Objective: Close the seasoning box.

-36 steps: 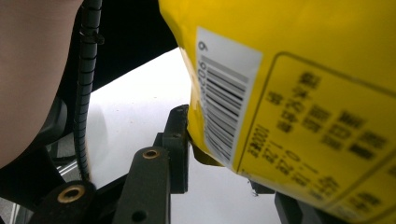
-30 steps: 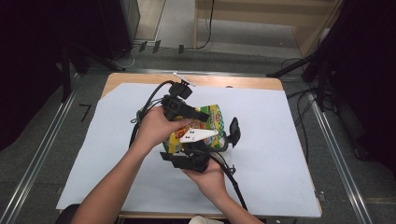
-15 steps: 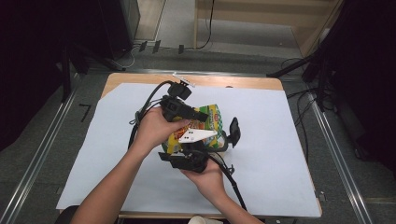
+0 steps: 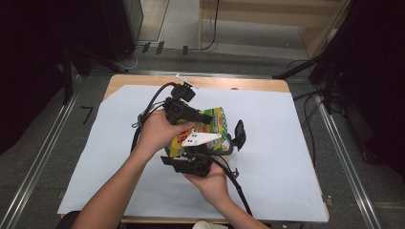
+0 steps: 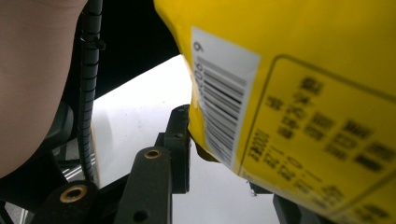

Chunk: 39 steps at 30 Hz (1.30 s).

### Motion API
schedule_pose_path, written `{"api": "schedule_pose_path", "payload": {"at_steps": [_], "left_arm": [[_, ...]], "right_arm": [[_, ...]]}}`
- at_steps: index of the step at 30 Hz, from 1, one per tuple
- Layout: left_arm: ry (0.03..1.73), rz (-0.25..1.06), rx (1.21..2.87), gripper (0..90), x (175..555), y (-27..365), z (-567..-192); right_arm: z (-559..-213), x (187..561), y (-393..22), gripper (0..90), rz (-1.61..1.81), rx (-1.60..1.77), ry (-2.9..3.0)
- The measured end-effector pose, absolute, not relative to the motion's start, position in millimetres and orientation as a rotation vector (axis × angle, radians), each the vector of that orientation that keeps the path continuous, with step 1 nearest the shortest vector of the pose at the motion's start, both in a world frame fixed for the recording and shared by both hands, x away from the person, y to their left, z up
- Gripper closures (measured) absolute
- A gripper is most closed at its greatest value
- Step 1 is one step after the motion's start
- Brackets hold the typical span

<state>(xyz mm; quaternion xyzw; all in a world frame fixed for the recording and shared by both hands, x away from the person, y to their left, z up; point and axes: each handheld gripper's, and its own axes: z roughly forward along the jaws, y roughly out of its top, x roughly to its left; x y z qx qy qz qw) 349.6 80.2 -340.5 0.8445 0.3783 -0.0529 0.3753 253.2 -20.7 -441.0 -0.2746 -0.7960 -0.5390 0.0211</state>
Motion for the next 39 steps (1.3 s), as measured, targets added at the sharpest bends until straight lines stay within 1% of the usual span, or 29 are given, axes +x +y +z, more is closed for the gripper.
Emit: {"api": "schedule_pose_path", "payload": {"at_steps": [13,26,30,35,39], "left_arm": [[0.989,-0.134,2.166,69.7,353.1,84.2,-344.3],[0.972,-0.124,2.170,69.9,349.2,82.3,-342.2],[0.973,-0.133,2.158,68.4,349.3,82.1,-340.7],[0.985,-0.140,2.162,71.3,354.1,83.5,-342.6],[0.978,-0.142,2.163,71.7,354.5,81.5,-342.5]], "right_arm": [[-442.0,253.4,-20.0,67.8,-1.659,-0.848,-2.474],[-442.0,252.4,-20.0,68.1,-1.659,-0.841,-2.491],[-440.7,252.4,-20.6,68.1,-1.667,-0.839,-2.482],[-441.1,254.2,-20.0,67.9,-1.660,-0.856,-2.462],[-440.9,254.4,-21.1,67.9,-1.660,-0.861,-2.465]]}}
